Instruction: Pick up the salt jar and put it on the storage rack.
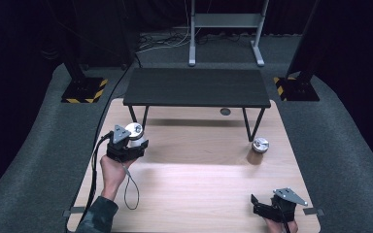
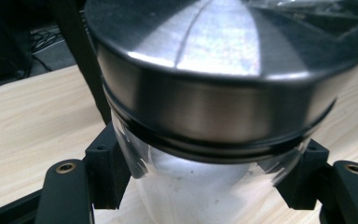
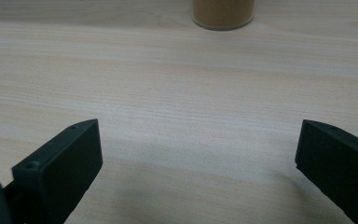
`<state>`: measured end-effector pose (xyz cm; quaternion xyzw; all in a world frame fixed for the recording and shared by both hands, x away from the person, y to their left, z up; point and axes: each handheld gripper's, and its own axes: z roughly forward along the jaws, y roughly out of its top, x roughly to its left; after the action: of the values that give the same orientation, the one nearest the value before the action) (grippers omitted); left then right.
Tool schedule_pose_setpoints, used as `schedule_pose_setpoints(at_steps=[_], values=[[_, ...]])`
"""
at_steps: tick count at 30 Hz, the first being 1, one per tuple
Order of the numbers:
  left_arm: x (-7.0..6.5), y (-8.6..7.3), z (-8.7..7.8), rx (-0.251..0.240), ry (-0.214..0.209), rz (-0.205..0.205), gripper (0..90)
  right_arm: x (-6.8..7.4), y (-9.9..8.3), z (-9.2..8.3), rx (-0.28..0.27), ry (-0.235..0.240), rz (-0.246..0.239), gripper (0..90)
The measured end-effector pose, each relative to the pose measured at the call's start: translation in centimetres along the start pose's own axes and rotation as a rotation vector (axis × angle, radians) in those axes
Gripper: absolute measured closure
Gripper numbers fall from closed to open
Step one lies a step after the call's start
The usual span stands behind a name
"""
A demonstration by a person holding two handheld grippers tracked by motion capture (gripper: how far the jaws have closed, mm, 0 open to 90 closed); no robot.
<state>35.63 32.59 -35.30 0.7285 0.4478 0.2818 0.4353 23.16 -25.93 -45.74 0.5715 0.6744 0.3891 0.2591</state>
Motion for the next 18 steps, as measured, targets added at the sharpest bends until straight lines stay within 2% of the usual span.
schedule_pose_setpoints(at_steps=[18], values=[[-0.8,3.0,0.9,-0.008,-0.029,0.044,31.3,-0.1,0.0,0.0,0.002,0.005,0.002,0.0]])
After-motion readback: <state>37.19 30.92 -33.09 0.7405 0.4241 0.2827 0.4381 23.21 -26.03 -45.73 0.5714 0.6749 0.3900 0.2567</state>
